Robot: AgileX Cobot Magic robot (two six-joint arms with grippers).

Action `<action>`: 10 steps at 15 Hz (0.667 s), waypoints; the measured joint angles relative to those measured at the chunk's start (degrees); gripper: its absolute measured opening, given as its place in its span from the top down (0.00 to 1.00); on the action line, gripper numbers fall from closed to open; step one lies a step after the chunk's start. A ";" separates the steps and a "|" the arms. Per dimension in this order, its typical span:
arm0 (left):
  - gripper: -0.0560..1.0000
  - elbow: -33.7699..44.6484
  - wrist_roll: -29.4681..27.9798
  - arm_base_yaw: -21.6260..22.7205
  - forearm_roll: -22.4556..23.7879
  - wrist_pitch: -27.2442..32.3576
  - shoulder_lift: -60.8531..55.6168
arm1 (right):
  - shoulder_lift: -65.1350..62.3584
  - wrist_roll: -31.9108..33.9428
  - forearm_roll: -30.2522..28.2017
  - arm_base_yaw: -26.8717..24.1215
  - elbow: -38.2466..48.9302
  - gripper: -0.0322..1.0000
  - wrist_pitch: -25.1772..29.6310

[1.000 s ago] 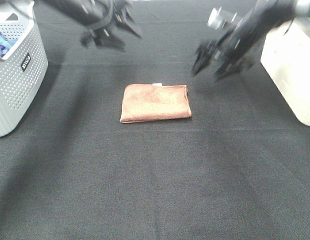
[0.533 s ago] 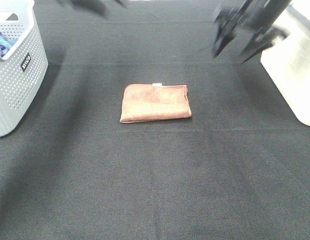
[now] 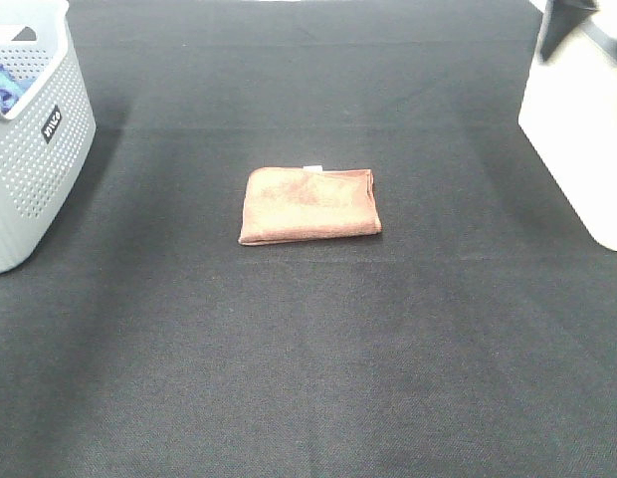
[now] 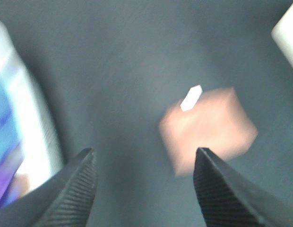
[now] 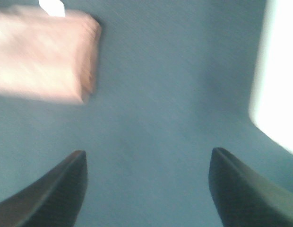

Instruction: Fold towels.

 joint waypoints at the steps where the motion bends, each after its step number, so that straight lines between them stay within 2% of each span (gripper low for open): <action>1: 0.40 6.30 -0.63 0.00 1.78 0.00 -4.76 | -4.35 0.00 -1.43 0.00 3.90 0.30 0.00; 2: 0.40 16.21 -1.60 0.00 3.61 0.11 -11.17 | -10.60 0.00 -1.95 0.00 9.45 0.30 0.06; 7: 0.40 46.52 -1.89 0.00 4.76 0.06 -33.00 | -31.63 0.00 -1.95 0.00 30.54 0.30 -2.46; 9: 0.40 56.38 -1.89 0.00 4.87 0.06 -42.17 | -40.85 0.00 -1.95 0.00 40.79 0.30 -3.61; 10: 0.40 56.38 -1.89 0.00 4.87 0.06 -42.17 | -40.85 0.00 -1.95 0.00 40.79 0.30 -3.61</action>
